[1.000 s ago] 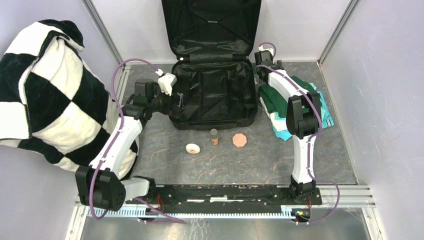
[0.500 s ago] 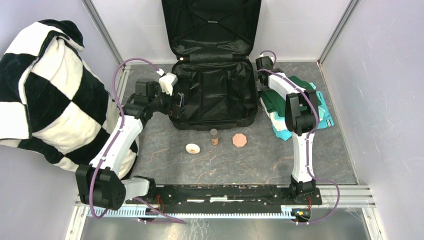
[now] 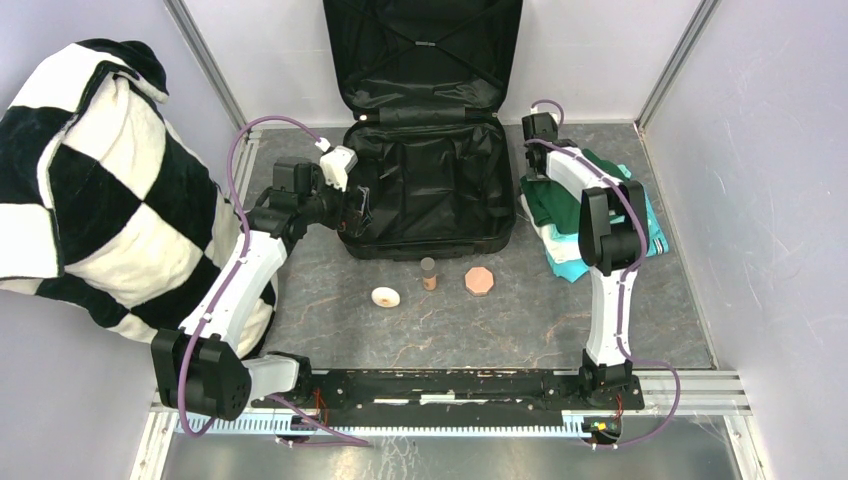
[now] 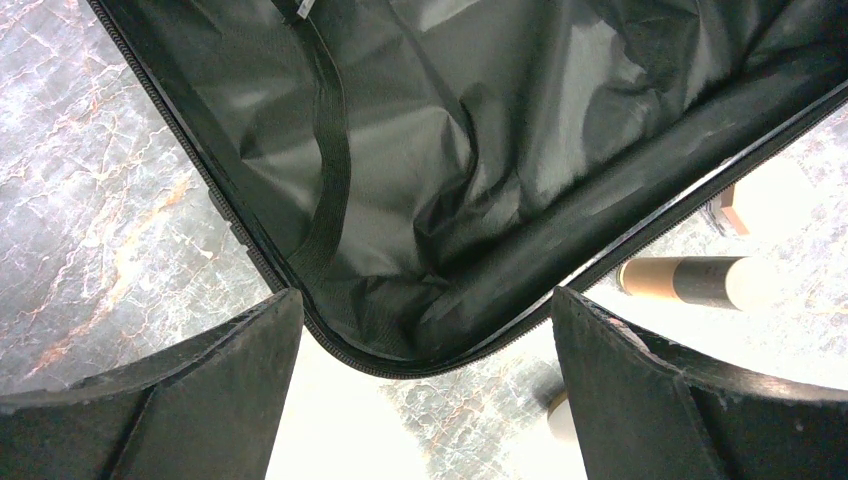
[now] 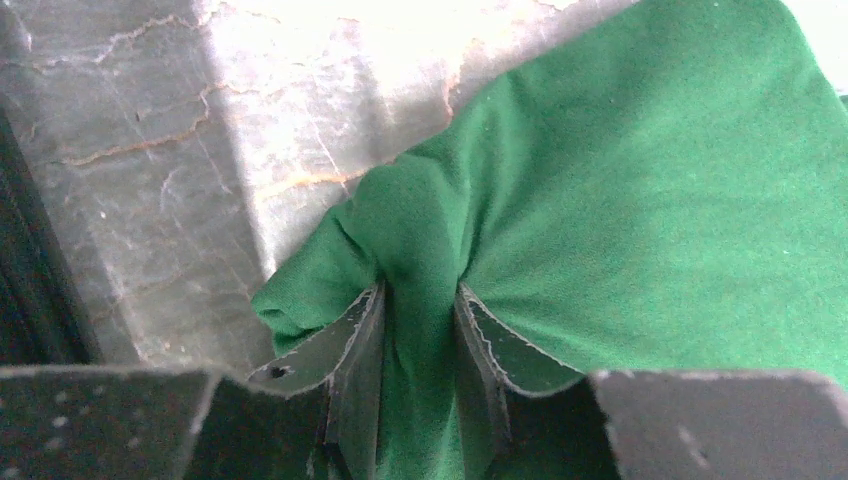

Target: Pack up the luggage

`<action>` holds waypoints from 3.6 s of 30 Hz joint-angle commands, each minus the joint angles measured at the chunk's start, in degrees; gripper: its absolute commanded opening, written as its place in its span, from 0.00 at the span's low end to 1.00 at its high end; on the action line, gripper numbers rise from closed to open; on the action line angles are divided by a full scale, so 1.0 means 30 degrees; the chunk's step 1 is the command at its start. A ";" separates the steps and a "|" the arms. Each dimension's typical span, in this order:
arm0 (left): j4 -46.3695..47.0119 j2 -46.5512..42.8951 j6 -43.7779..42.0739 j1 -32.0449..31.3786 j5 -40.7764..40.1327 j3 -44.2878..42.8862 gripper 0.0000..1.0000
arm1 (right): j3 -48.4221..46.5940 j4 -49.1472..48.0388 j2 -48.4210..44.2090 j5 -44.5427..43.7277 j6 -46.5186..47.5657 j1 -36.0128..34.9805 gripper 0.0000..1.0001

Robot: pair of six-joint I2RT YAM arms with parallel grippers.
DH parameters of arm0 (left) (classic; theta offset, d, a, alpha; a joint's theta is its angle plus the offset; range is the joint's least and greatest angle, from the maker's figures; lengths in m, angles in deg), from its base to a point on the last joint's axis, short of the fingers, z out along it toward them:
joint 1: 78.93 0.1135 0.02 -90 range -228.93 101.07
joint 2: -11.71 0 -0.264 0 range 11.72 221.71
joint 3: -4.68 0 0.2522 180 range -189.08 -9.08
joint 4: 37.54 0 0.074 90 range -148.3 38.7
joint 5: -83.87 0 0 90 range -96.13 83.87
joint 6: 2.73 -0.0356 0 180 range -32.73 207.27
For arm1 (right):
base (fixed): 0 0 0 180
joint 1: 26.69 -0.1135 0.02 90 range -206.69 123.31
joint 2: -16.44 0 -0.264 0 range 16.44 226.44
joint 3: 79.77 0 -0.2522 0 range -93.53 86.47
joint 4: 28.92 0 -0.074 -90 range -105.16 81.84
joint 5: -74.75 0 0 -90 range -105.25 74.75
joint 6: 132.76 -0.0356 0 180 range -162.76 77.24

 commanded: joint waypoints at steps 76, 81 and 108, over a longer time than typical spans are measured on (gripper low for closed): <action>-0.0711 -0.1050 -0.1106 -0.0287 -0.0733 -0.1142 1.00 | 0.4359 -0.8432 -0.8192 1.2578 -0.2538 -0.4704 0.00; -0.0765 -0.1195 -0.1305 -0.0287 -0.0942 -0.1016 1.00 | 0.2037 -0.7033 -0.5773 1.1745 -0.1865 -0.6133 0.00; -0.0744 -0.1001 -0.1910 -0.0287 -0.1430 -0.0099 1.00 | -0.6817 -0.6621 0.3382 1.2251 -0.2279 -1.0071 0.12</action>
